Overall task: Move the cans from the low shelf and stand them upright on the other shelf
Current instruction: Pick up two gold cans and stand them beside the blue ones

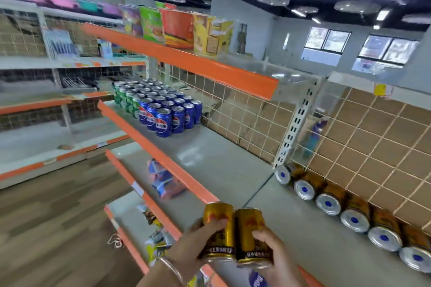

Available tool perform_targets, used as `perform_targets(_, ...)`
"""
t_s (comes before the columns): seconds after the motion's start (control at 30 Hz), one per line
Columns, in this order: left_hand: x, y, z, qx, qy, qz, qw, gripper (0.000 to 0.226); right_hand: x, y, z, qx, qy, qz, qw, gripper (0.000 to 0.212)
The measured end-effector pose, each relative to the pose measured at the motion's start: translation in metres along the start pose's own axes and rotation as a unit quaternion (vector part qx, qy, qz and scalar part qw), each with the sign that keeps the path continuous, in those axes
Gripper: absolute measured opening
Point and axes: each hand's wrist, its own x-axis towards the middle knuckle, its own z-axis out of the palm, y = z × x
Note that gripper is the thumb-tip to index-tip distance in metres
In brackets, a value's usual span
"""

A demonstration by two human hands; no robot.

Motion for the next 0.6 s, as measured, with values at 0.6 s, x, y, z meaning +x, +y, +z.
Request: perform_targets(0.6,0.172,0.116,-0.093,0.127,0.08,0.126,0.981,0.073,0.218,-0.043,0.102,-0.125,0.082,-0.136,0.979,0.058)
